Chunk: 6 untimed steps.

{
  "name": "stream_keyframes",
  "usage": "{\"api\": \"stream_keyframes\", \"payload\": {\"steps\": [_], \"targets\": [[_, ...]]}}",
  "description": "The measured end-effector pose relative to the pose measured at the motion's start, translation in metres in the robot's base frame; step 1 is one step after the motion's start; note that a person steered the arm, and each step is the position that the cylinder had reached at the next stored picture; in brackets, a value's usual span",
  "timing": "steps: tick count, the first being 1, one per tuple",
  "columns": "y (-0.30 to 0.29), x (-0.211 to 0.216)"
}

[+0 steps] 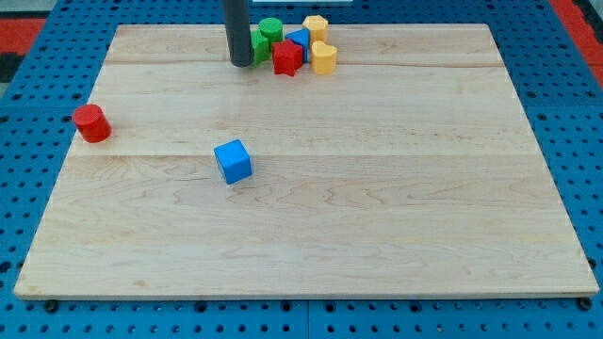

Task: Touch the blue cube

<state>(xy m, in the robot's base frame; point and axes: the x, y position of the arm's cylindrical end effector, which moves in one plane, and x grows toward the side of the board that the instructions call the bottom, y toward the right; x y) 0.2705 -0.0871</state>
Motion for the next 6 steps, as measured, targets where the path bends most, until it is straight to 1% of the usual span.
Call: {"api": "stream_keyframes", "payload": {"steps": [1,2,3,4,5,6], "targets": [[-0.005,0.030],[-0.027,0.095],[-0.032,0.182],[-0.024,0.247],[-0.003,0.252],[-0.022,0.238]]}}
